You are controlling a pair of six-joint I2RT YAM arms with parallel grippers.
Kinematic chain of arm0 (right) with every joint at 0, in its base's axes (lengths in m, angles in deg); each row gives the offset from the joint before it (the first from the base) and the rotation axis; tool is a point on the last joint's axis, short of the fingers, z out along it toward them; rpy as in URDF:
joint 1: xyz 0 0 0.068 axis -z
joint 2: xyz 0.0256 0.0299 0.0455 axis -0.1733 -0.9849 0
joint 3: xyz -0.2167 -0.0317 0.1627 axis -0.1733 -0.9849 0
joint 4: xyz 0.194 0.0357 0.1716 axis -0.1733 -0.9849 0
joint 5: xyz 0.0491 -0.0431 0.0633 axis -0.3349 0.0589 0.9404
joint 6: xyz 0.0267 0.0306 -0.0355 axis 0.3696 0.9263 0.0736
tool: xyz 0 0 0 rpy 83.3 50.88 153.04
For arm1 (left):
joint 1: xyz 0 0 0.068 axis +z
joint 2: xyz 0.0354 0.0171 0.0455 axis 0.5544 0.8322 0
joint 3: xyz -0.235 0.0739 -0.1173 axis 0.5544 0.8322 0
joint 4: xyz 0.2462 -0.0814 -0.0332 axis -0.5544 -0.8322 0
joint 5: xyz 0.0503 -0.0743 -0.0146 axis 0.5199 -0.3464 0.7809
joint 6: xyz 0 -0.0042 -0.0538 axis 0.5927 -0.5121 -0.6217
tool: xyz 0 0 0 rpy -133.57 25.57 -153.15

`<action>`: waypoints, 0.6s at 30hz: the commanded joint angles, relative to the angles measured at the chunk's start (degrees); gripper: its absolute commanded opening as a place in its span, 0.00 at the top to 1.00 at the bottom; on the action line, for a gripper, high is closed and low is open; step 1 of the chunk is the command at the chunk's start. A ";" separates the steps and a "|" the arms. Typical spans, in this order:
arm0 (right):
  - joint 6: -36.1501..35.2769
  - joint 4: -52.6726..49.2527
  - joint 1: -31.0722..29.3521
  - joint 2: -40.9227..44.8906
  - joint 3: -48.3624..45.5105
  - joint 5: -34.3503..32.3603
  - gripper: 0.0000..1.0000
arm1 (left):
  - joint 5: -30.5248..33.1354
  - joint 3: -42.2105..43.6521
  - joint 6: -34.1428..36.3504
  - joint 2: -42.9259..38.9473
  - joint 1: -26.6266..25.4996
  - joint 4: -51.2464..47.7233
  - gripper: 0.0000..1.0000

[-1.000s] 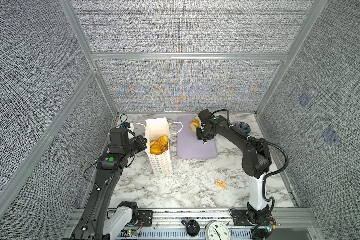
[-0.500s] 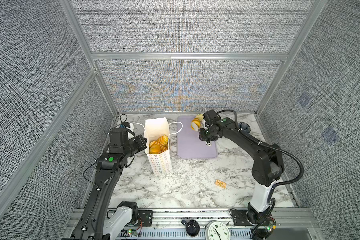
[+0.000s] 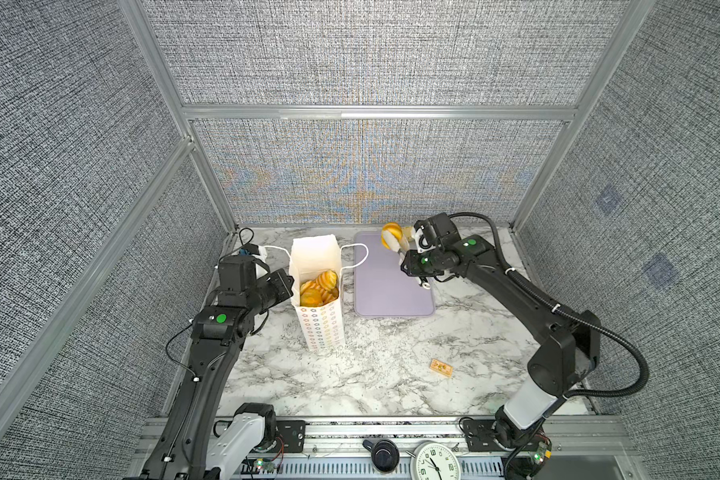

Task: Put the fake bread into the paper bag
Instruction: 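Lift the yellow striped croissant with the tongs off the tray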

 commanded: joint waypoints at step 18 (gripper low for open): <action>-0.53 1.11 -0.25 9.28 -0.22 3.00 0.61 | -0.71 -0.29 0.01 0.62 0.06 1.17 0.98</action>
